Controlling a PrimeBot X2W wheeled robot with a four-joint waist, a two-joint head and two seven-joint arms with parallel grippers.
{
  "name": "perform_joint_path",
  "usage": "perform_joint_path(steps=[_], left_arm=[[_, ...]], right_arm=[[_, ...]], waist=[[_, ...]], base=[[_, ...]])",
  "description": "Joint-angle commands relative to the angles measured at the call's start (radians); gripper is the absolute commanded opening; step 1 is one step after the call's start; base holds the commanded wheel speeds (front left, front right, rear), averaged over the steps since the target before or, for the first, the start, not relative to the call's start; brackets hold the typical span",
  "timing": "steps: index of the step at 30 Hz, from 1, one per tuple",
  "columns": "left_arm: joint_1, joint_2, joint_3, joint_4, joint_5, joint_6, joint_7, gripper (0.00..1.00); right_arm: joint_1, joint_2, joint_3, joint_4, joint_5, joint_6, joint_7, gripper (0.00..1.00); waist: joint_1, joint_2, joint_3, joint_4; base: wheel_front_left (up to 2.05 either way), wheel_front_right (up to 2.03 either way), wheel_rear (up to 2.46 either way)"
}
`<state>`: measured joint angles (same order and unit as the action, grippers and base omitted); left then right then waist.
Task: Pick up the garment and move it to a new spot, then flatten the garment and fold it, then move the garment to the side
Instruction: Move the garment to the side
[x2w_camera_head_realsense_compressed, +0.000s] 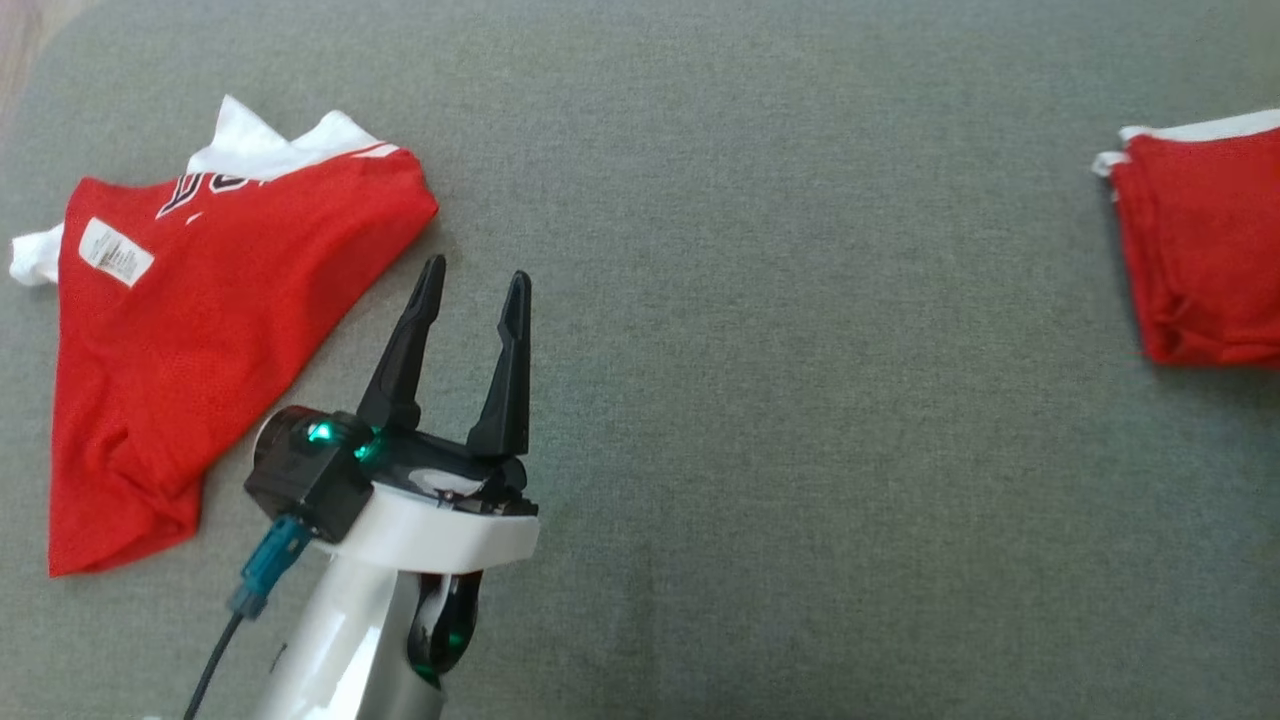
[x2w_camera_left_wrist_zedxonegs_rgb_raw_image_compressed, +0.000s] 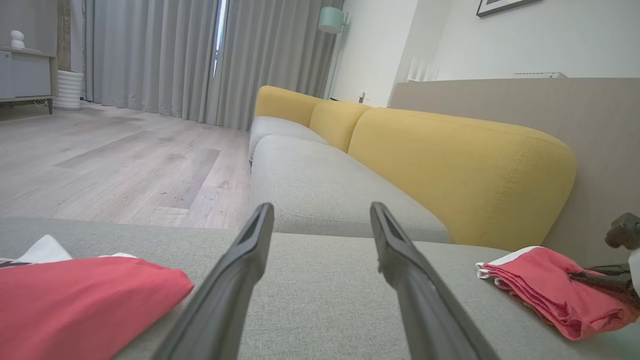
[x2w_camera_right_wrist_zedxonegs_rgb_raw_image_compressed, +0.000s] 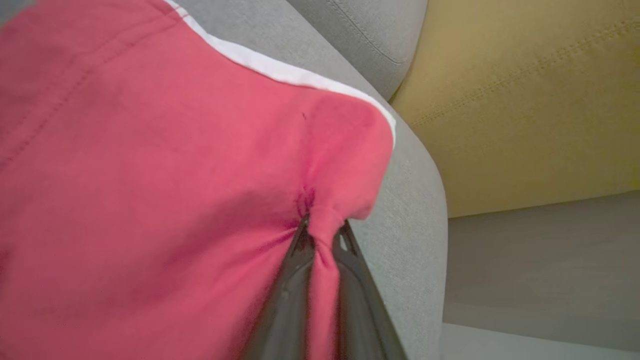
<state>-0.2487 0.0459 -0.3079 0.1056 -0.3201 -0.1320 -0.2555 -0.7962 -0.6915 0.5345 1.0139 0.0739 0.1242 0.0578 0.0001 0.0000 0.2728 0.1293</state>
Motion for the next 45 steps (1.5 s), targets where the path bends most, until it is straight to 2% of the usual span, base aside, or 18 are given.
perform_joint_path(steps=[1, 11, 12, 13, 19, 23, 27, 32, 38, 41, 45], left_arm=[[-0.04, 0.004, 0.025, -0.035, -0.005, 0.002, -0.006, 1.0], [-0.046, 0.004, 0.039, -0.027, 0.005, 0.002, -0.006, 1.0], [-0.044, 0.004, 0.041, -0.026, 0.006, 0.002, -0.006, 1.0], [-0.043, 0.004, 0.042, -0.024, 0.006, 0.002, -0.006, 1.0], [-0.025, 0.004, 0.053, -0.021, 0.01, 0.002, -0.006, 1.0], [-0.01, 0.004, 0.071, -0.022, 0.017, 0.002, -0.006, 1.0], [0.008, 0.004, 0.093, -0.022, 0.023, 0.003, -0.006, 1.0], [0.042, 0.004, 0.115, -0.031, 0.025, 0.005, -0.006, 1.0], [0.105, 0.004, 0.126, -0.047, 0.035, 0.003, -0.006, 1.0], [0.138, 0.004, 0.129, -0.041, 0.033, 0.003, -0.006, 1.0], [0.168, 0.004, 0.135, -0.033, 0.029, 0.002, -0.006, 1.0]], right_arm=[[-0.006, -0.042, -0.003, -0.022, 0.01, 0.007, 0.005, 0.0], [0.016, -0.037, -0.109, -0.075, 0.005, 0.007, 0.02, 0.0], [0.02, -0.031, -0.128, -0.08, 0.0, 0.007, 0.019, 0.38], [0.025, -0.024, -0.149, -0.084, -0.006, 0.007, 0.018, 1.0], [0.06, 0.035, -0.266, -0.126, -0.044, 0.007, 0.008, 1.0], [0.079, 0.099, -0.345, -0.186, -0.073, 0.007, -0.011, 1.0], [0.107, 0.193, -0.439, -0.293, -0.09, 0.007, -0.085, 1.0], [0.192, 0.383, -0.537, -0.465, -0.065, 0.007, -0.192, 1.0], [0.351, 0.582, -0.567, -0.625, 0.006, 0.007, -0.279, 1.0], [0.43, 0.627, -0.573, -0.672, 0.049, 0.007, -0.3, 1.0], [0.502, 0.64, -0.562, -0.697, 0.12, 0.007, -0.312, 1.0]], waist=[[-0.0001, 0.0, 0.005, 0.003], [-0.0001, 0.0, 0.005, -0.009], [-0.0001, 0.0, 0.0, -0.012], [-0.0001, 0.0, -0.005, -0.016], [-0.0001, 0.0, -0.048, -0.037], [-0.0001, 0.0, -0.079, -0.053], [-0.0001, 0.0, -0.114, -0.063], [-0.0001, 0.0, -0.165, -0.072], [-0.0001, 0.0, -0.228, -0.079], [-0.0001, 0.0, -0.254, -0.08], [-0.0001, 0.0, -0.272, -0.08]], base=[[0.0, 0.0, 0.0], [0.0, 0.0, 0.0], [0.0, 0.0, 0.0], [0.0, 0.0, 0.0], [0.0, 0.0, 0.0], [0.0, 0.0, 0.0], [0.0, 0.0, 0.0], [0.0, 0.0, 0.0], [0.0, 0.0, 0.0], [0.0, 0.0, 0.0], [0.0, 0.0, 0.0]])
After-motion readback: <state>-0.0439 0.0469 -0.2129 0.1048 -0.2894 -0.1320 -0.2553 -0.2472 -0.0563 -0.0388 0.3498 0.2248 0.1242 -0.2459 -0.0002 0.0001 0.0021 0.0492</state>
